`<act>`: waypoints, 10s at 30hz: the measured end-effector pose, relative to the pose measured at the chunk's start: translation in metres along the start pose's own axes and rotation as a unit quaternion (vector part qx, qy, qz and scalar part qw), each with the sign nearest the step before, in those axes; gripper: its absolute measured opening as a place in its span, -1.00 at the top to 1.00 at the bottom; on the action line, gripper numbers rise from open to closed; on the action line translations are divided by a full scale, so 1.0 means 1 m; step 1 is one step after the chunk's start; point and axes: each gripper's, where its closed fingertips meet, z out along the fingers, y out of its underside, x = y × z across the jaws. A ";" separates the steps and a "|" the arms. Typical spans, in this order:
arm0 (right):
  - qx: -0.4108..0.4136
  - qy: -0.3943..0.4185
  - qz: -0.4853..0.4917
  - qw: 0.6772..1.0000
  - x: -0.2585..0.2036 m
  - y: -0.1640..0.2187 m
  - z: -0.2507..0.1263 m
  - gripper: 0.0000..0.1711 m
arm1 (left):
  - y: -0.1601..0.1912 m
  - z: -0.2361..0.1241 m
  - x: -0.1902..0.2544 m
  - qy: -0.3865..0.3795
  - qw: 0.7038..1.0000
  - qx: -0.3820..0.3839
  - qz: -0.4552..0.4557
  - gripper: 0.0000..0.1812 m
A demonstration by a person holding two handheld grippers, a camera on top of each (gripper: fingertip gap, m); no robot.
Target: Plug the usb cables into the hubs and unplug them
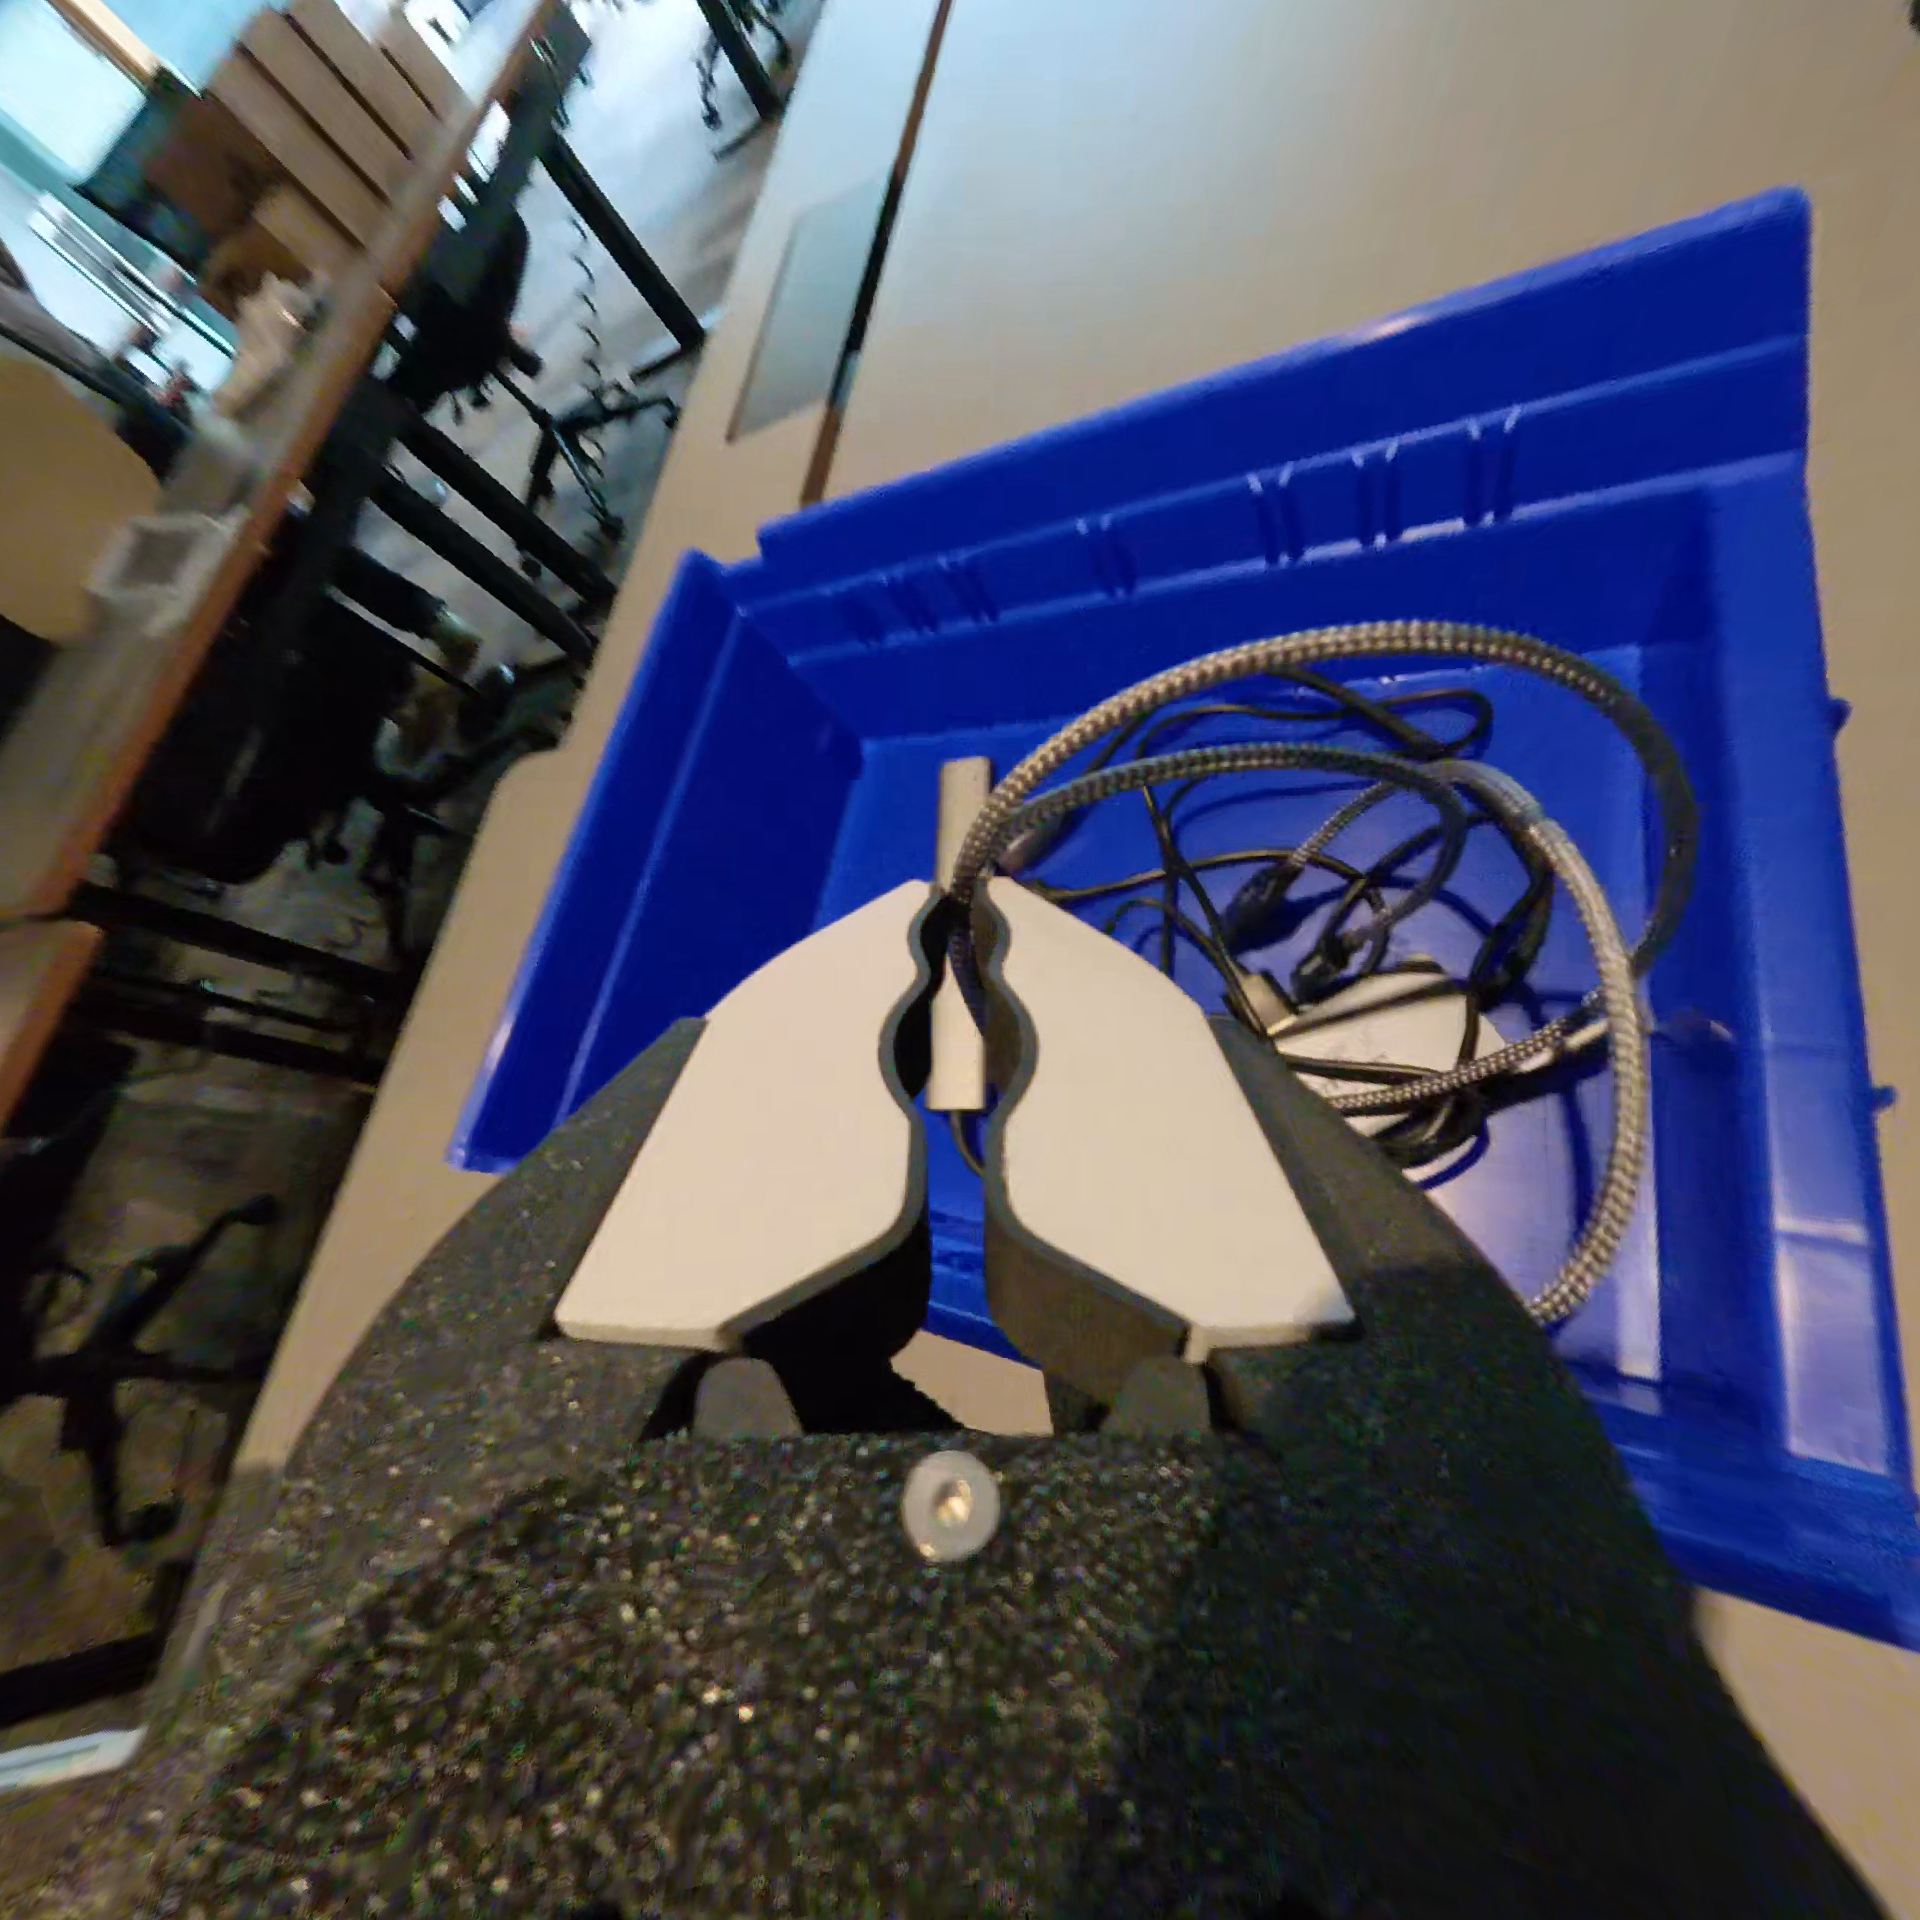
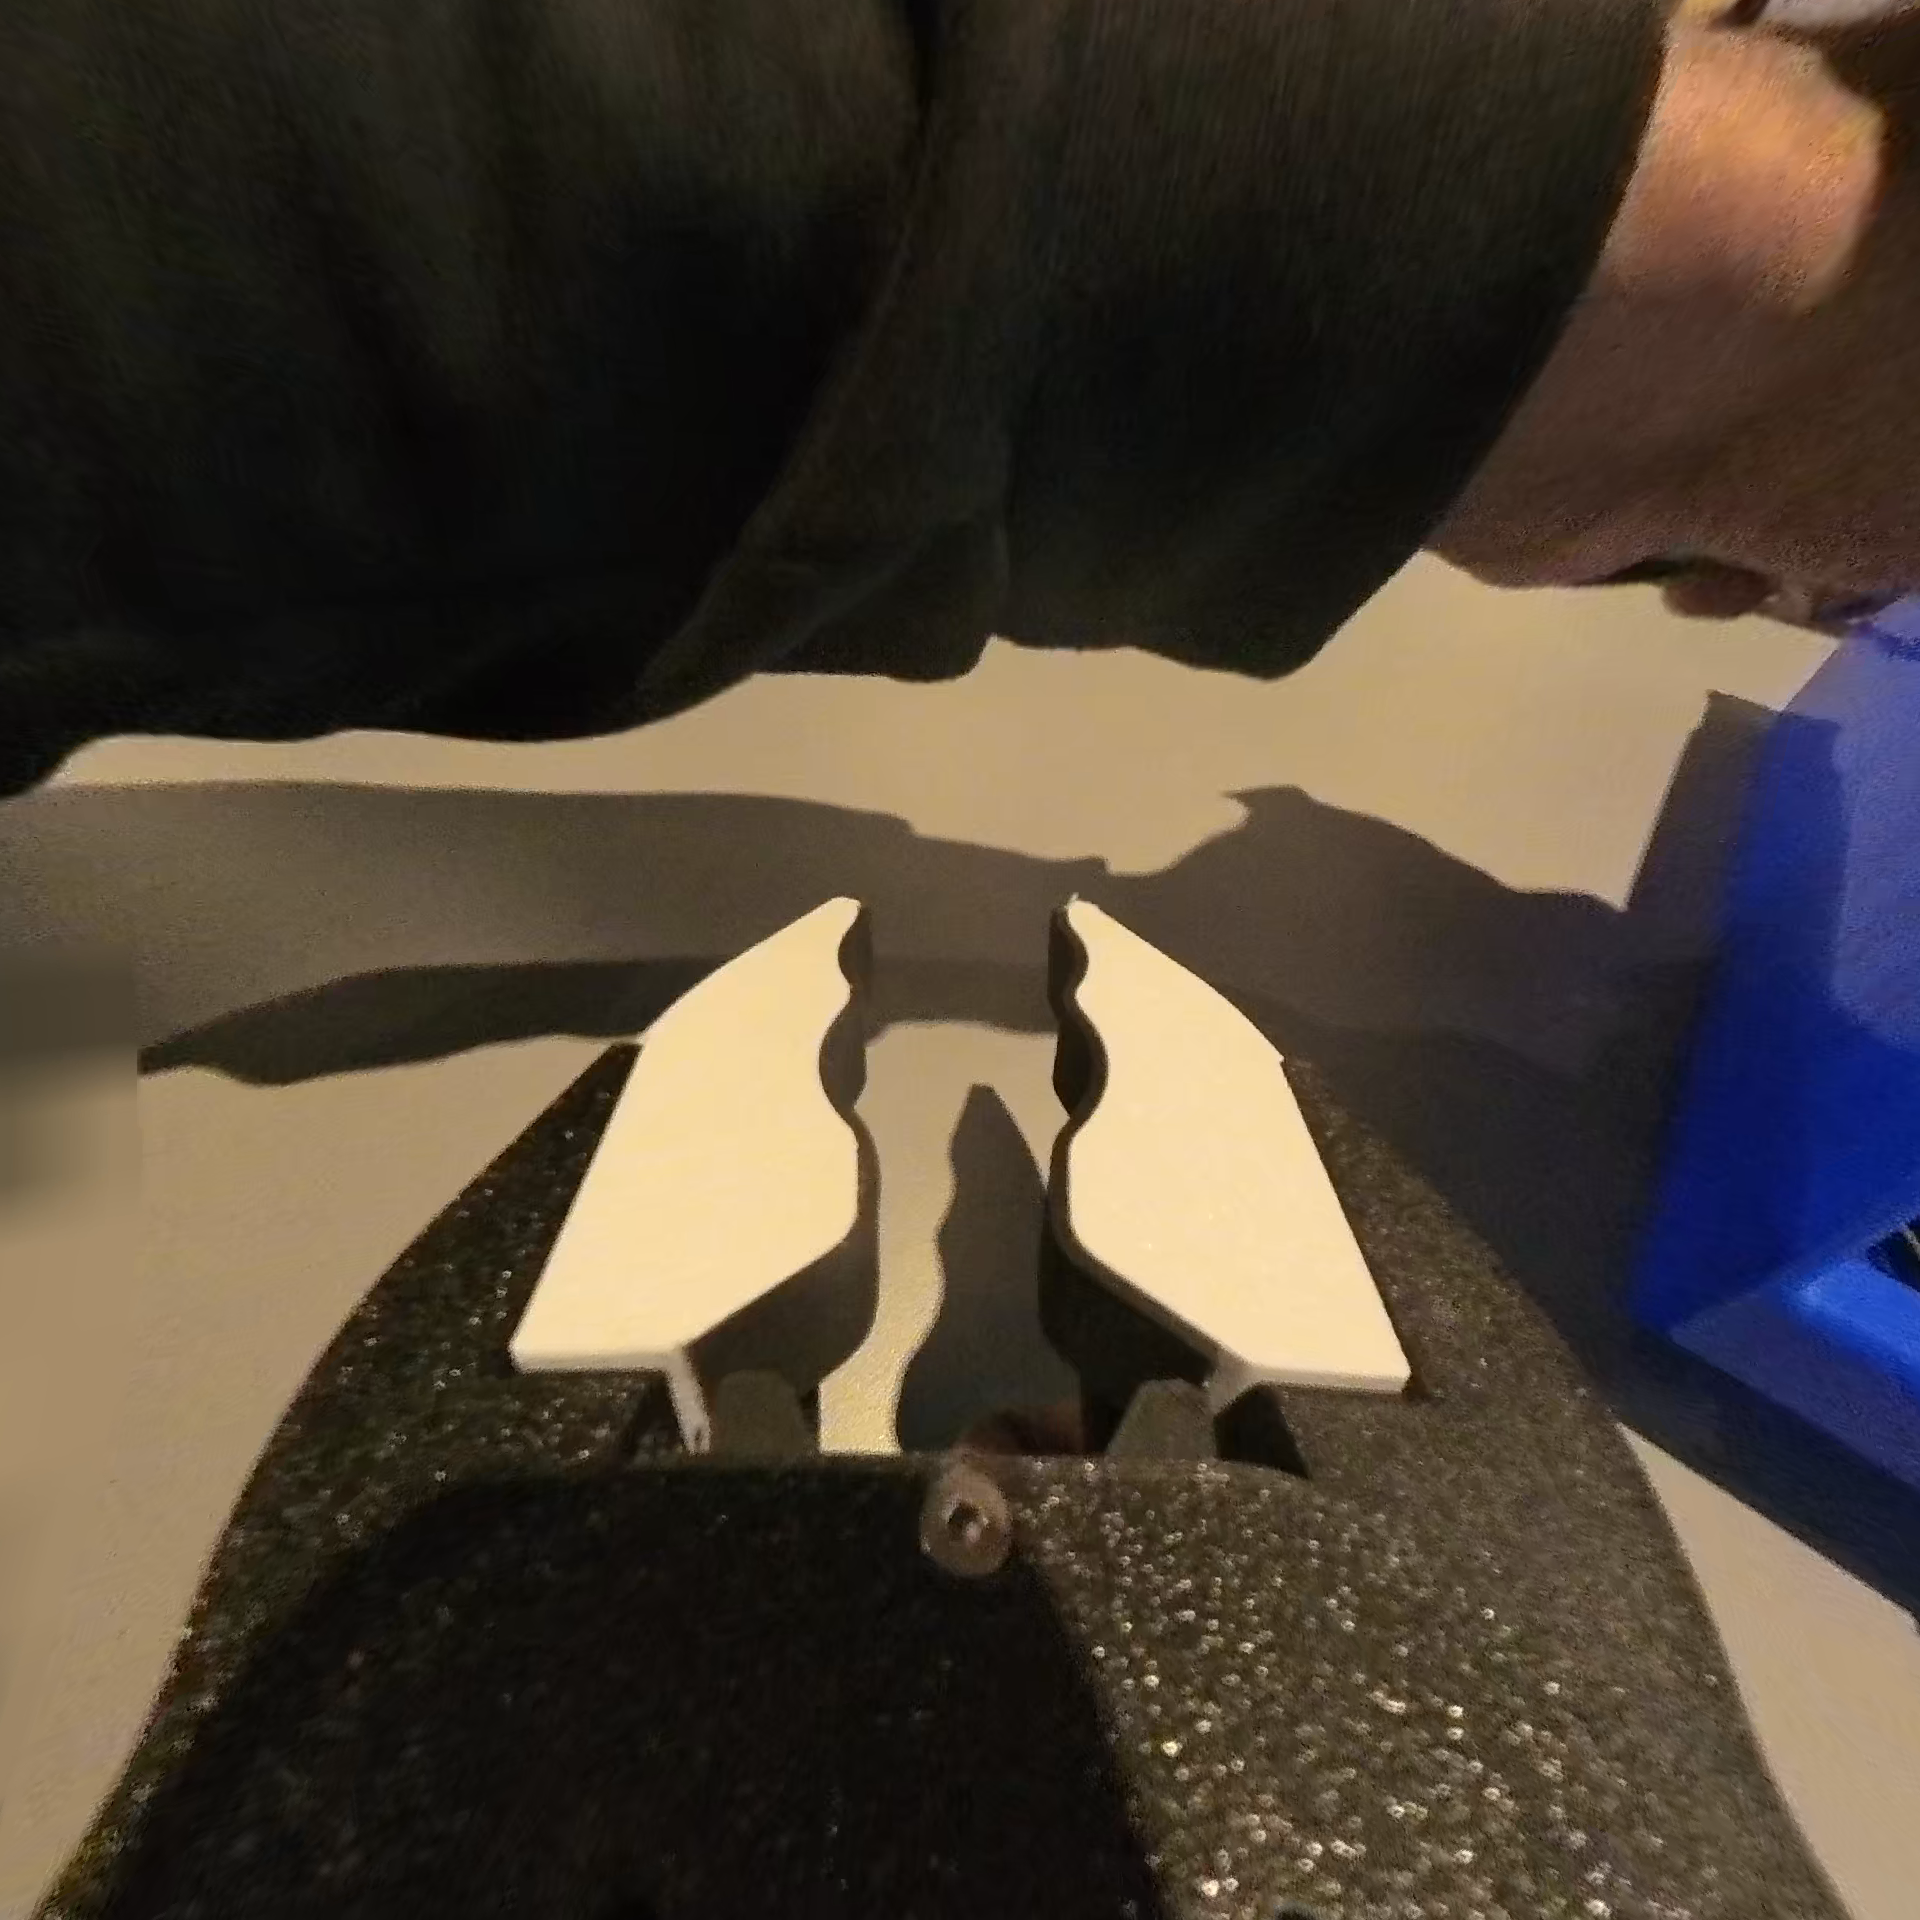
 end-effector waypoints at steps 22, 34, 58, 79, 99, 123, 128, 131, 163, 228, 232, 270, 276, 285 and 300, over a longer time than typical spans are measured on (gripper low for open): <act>0.058 0.063 -0.028 0.996 0.018 -0.016 -0.013 0.59 | -0.055 -0.133 -0.055 -0.114 0.950 0.253 -0.139 0.96; 0.151 0.017 -0.081 0.985 -0.015 -0.087 -0.042 0.46 | 0.036 -0.393 -0.073 -0.220 0.905 0.329 -0.157 0.97; 0.016 -0.165 -0.094 0.982 -0.132 -0.108 0.083 1.00 | 0.211 -0.367 0.007 -0.240 0.945 0.117 -0.187 0.96; 0.289 0.171 -0.102 0.936 0.112 -0.313 -0.119 1.00 | 0.213 -0.378 0.012 -0.117 0.922 0.206 -0.306 0.60; -0.158 0.370 -0.064 0.913 0.298 -0.051 -0.046 0.46 | 0.225 -0.367 0.015 -0.128 0.932 0.163 -0.298 0.65; -0.119 -0.063 -0.237 0.962 -0.052 -0.058 0.072 0.36 | 0.288 -0.408 -0.001 -0.275 0.913 0.042 -0.299 0.65; -0.180 -0.122 -0.204 0.954 -0.082 0.016 0.097 0.36 | 0.337 -0.522 -0.036 -0.452 0.835 -0.027 -0.312 0.64; -0.183 -0.131 -0.219 0.949 -0.088 0.023 0.095 0.37 | 0.349 -0.619 -0.060 -0.558 0.769 -0.082 -0.300 0.64; -0.168 -0.156 -0.187 0.955 -0.093 0.023 0.092 0.45 | 0.618 -0.679 -0.031 -0.295 0.621 -0.451 -0.569 0.96; -0.049 -0.147 -0.273 0.949 -0.083 0.002 0.067 0.45 | 0.272 -0.283 -0.009 -0.172 0.965 -0.047 -0.190 0.54; -0.031 -0.214 -0.292 0.932 -0.111 0.004 0.057 0.44 | 0.308 -0.308 -0.041 -0.327 0.918 -0.174 -0.140 0.51; -0.173 -0.254 -0.257 0.916 -0.130 0.039 0.063 1.00 | 0.309 -0.269 -0.004 -0.267 0.932 -0.207 -0.130 0.55; -0.166 -0.236 -0.290 0.913 -0.129 0.038 0.065 1.00 | 0.308 -0.270 -0.004 -0.265 0.933 -0.205 -0.132 0.56; -0.160 -0.174 -0.340 0.910 -0.114 0.034 0.071 1.00 | 0.310 -0.270 -0.004 -0.265 0.932 -0.206 -0.136 0.56; -0.103 -0.140 -0.347 0.922 -0.081 -0.012 0.063 1.00 | 0.319 -0.273 -0.007 -0.263 0.929 -0.209 -0.154 0.57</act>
